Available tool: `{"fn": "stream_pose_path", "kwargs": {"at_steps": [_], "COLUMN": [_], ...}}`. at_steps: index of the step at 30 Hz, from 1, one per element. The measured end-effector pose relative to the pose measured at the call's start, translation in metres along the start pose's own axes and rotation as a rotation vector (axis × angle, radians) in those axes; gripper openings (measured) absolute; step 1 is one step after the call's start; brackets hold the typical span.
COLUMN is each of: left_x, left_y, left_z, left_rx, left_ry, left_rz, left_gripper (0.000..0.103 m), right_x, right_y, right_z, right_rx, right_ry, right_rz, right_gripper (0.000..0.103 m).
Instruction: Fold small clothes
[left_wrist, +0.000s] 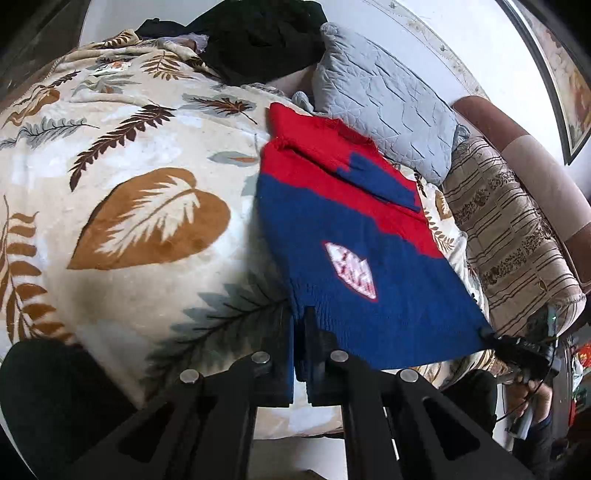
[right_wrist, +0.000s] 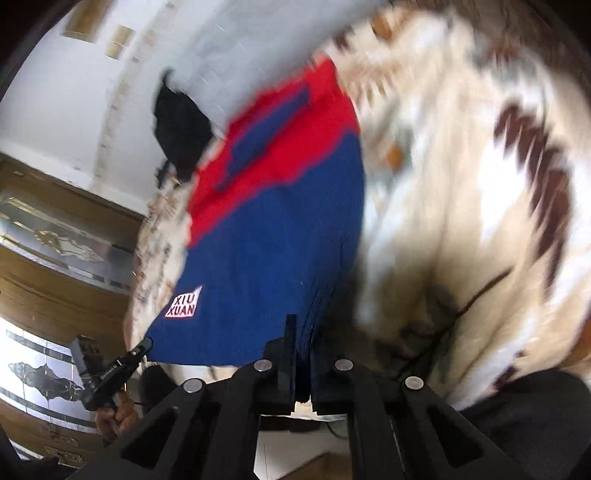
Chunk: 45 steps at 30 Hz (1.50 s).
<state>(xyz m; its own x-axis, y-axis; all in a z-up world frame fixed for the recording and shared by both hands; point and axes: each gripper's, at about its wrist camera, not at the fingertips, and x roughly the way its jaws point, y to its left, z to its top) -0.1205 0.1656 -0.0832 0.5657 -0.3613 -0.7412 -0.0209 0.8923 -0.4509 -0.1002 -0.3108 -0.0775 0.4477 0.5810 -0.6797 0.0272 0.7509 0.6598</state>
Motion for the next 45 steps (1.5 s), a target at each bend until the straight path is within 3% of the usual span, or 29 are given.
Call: {"fn": "stream_pose_path", "kwargs": {"at_steps": [4, 7, 8, 9, 10, 11, 13, 14, 15, 16, 17, 19, 21, 24, 27, 29, 32, 34, 36, 38, 41, 45], "left_x": [0.038, 0.046, 0.045, 0.044, 0.043, 0.044, 0.051, 0.055, 0.057, 0.057, 0.05, 0.018, -0.01, 0.008, 0.056, 0.046, 0.013, 0.024, 0.044, 0.043, 0.029, 0.053], "left_y": [0.013, 0.009, 0.005, 0.002, 0.001, -0.001, -0.003, -0.005, -0.008, -0.007, -0.004, -0.006, -0.008, 0.005, 0.028, 0.023, 0.004, 0.008, 0.019, 0.024, 0.012, 0.026], "left_z": [-0.014, -0.02, -0.019, -0.019, -0.018, -0.018, -0.02, -0.02, -0.019, -0.018, -0.016, -0.008, -0.001, -0.003, -0.017, -0.015, -0.004, -0.004, -0.01, -0.013, -0.009, -0.01], "left_rx": [-0.027, -0.022, -0.01, -0.005, -0.008, -0.013, 0.0, 0.011, 0.034, 0.053, 0.012, -0.016, -0.027, -0.056, -0.126, -0.119, -0.044, -0.044, -0.1, -0.131, -0.077, -0.125], "left_ry": [0.115, 0.122, 0.112, 0.1, 0.084, 0.077, 0.089, 0.096, 0.1, 0.126, 0.121, 0.044, -0.033, 0.02, 0.158, 0.122, -0.001, 0.027, 0.095, 0.093, 0.049, 0.133], "left_rz": [0.038, 0.054, 0.053, 0.049, 0.049, 0.055, 0.067, 0.088, 0.126, 0.128, 0.081, 0.029, -0.017, 0.007, 0.054, 0.042, 0.009, 0.033, 0.058, 0.044, 0.036, 0.063], "left_gripper": [0.005, 0.008, 0.025, 0.038, 0.064, 0.07, 0.069, 0.045, 0.017, 0.004, 0.004, 0.004, 0.004, 0.004, 0.004, 0.004, 0.004, 0.004, 0.004, 0.004, 0.004, 0.004], "right_x": [0.012, 0.026, 0.025, 0.024, 0.023, 0.021, 0.026, 0.033, 0.036, 0.047, 0.052, 0.043, 0.013, -0.018, 0.007, 0.032, 0.02, 0.011, 0.021, 0.033, 0.021, 0.036], "right_y": [-0.016, -0.021, -0.019, -0.017, -0.013, -0.009, -0.005, -0.006, -0.008, -0.013, -0.016, -0.01, 0.003, 0.006, -0.019, -0.037, -0.029, -0.023, -0.029, -0.041, -0.032, -0.043], "right_z": [-0.001, -0.008, -0.007, -0.007, -0.006, -0.005, -0.002, -0.002, -0.001, -0.001, -0.001, -0.001, 0.004, 0.017, 0.015, 0.006, 0.006, 0.01, 0.012, 0.007, 0.007, 0.008], "right_rx": [0.045, 0.083, 0.076, 0.07, 0.064, 0.054, 0.021, 0.03, 0.045, 0.074, 0.09, 0.047, 0.045, 0.025, 0.079, 0.133, 0.128, 0.105, 0.105, 0.146, 0.133, 0.145], "right_ry": [0.037, 0.052, 0.042, 0.029, 0.012, -0.01, -0.007, 0.015, 0.028, 0.076, 0.104, 0.09, 0.01, -0.064, 0.004, 0.071, 0.021, -0.006, 0.022, 0.063, 0.023, 0.077], "right_rz": [-0.03, -0.01, -0.014, -0.015, -0.009, -0.021, -0.049, -0.053, -0.055, -0.053, -0.067, -0.088, -0.051, -0.034, -0.049, -0.06, -0.02, -0.017, -0.049, -0.056, -0.023, -0.064], "right_gripper": [0.01, 0.011, 0.02, 0.049, 0.07, 0.09, 0.089, 0.084, 0.054, 0.022, 0.006, 0.006, 0.005, 0.005, 0.005, 0.005, 0.005, 0.005, 0.005, 0.005, 0.005, 0.005]}}
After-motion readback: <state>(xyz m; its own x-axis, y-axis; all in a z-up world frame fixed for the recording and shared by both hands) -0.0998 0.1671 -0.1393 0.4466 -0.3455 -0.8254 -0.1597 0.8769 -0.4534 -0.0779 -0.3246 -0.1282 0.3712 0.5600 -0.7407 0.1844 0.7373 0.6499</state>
